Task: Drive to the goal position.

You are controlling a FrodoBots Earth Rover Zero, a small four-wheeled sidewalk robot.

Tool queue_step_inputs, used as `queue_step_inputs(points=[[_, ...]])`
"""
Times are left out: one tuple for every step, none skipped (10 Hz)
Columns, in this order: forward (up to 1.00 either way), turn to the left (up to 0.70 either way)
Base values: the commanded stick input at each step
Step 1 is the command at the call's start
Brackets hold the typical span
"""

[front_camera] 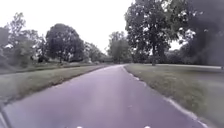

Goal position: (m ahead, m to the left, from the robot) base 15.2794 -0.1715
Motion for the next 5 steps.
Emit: queue_step_inputs(points=[[0.7, 0.0], [0.7, 0.0], [0.7, 0.0], [0.7, 0.0], [0.7, 0.0]])
